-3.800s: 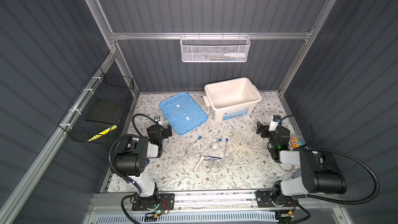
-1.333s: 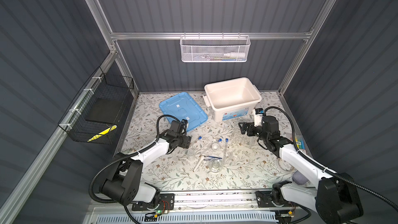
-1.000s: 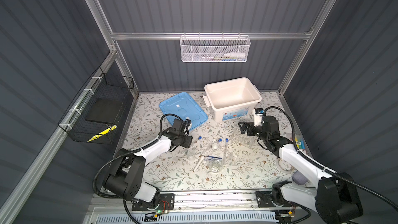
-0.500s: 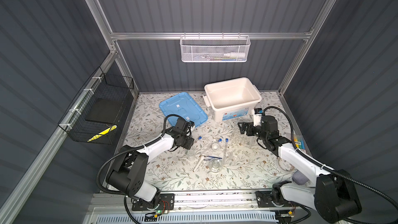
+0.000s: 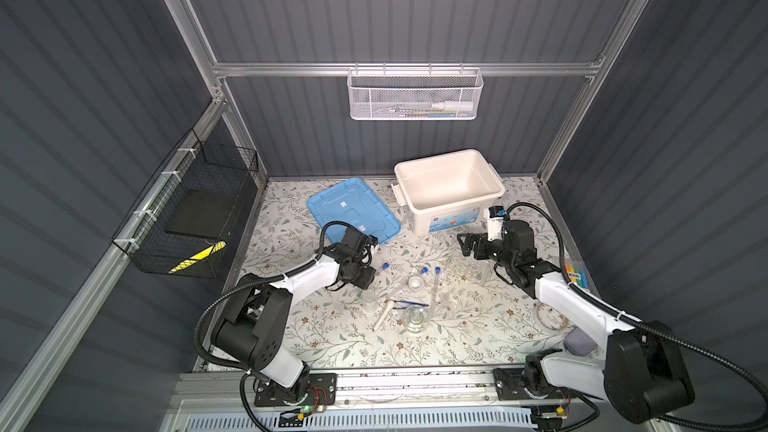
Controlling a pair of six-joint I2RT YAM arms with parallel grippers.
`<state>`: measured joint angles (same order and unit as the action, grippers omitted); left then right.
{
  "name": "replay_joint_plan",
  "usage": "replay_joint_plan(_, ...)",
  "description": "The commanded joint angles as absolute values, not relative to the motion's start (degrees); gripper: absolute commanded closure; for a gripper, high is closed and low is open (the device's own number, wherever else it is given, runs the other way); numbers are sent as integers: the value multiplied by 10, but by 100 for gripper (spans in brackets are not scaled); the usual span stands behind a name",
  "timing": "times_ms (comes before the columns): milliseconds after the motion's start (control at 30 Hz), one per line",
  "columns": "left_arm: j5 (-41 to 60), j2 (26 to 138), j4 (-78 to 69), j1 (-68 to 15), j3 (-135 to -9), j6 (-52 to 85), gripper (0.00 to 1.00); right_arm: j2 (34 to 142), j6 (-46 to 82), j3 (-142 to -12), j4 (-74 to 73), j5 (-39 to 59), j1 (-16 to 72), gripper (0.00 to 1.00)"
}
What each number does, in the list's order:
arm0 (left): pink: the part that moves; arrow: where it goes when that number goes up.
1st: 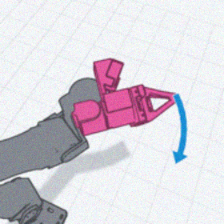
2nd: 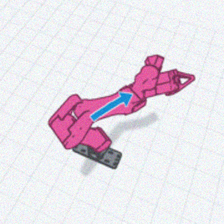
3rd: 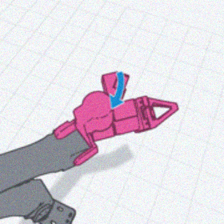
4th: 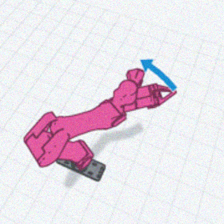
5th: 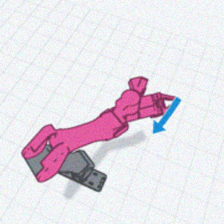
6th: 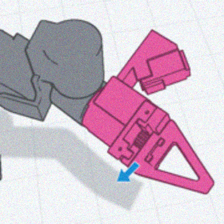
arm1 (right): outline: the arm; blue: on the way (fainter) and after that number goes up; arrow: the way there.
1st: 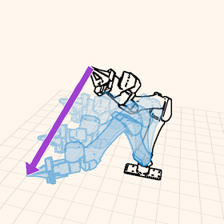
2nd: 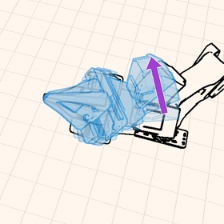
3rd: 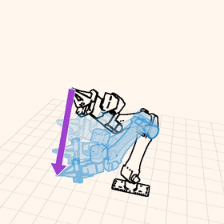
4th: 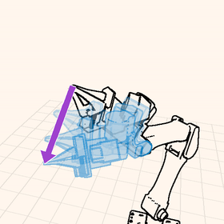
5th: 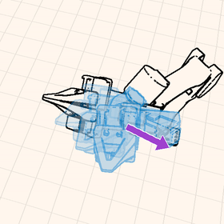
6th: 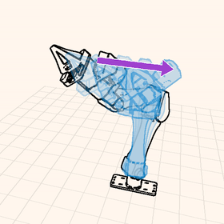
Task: Organize the chemistry lab equipment
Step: 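Lower the left gripper around a blue-capped test tube and close on it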
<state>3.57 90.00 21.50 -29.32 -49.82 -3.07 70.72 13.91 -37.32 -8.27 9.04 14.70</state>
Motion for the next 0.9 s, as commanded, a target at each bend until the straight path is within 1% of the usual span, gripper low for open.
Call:
replay_joint_plan(0, 51, 907, 233, -296, -517, -44, 50, 712, 136, -385, -88, 96, 150, 1)
replay_joint_plan(500, 38, 926, 239, -296, -528, -33, 55, 720, 130, -395, -74, 93, 150, 1)
replay_joint_plan(867, 27, 937, 249, -299, -535, -34, 57, 722, 129, -401, -62, 86, 150, 1)
